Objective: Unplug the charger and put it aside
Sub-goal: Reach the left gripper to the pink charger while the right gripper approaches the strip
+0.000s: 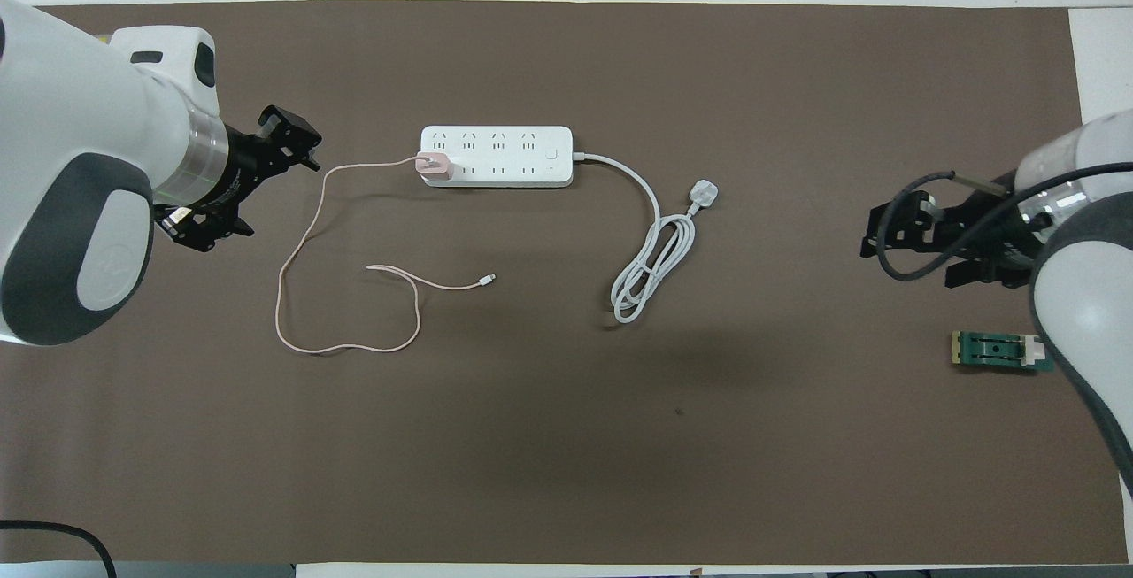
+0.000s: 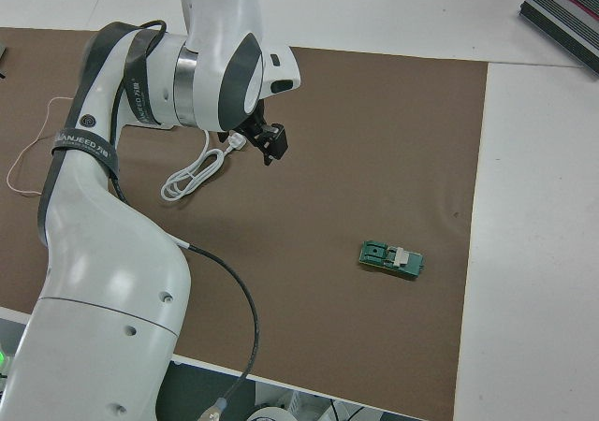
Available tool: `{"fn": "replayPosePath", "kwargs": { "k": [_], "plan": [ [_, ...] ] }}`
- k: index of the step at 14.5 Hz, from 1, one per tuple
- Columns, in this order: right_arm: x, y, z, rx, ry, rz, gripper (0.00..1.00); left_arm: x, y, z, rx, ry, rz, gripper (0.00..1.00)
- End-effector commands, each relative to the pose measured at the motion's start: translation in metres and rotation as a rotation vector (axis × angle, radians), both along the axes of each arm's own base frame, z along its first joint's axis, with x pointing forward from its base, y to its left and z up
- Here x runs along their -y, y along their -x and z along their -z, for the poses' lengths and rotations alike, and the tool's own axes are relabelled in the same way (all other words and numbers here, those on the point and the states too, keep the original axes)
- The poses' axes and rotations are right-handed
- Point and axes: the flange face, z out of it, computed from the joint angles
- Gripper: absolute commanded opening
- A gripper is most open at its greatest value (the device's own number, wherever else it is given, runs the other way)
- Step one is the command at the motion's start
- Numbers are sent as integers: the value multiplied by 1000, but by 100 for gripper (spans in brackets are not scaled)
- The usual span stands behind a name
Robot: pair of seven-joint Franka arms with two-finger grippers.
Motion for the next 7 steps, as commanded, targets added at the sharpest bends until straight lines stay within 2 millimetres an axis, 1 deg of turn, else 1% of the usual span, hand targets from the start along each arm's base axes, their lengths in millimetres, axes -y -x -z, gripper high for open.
{"fn": "replayPosePath", "kwargs": {
  "k": [1,2,3,5,6,7],
  "plan": [
    [-16,-24,41,-86,-103,258,100,16,-10,13,-2,30,-266,100],
    [-35,-29,53,-126,-154,313,100,23,-15,25,-16,19,-340,100],
    [-43,-33,62,-155,-188,360,100,36,-21,36,-30,15,-408,100],
    [-50,-42,89,-226,-241,455,100,56,-46,65,-46,0,-565,100],
    [-52,-49,110,-272,-287,502,100,84,-64,90,-60,-18,-622,100],
    [-50,-58,133,-333,-342,563,100,94,-76,110,-58,-17,-691,100]
  ]
}}
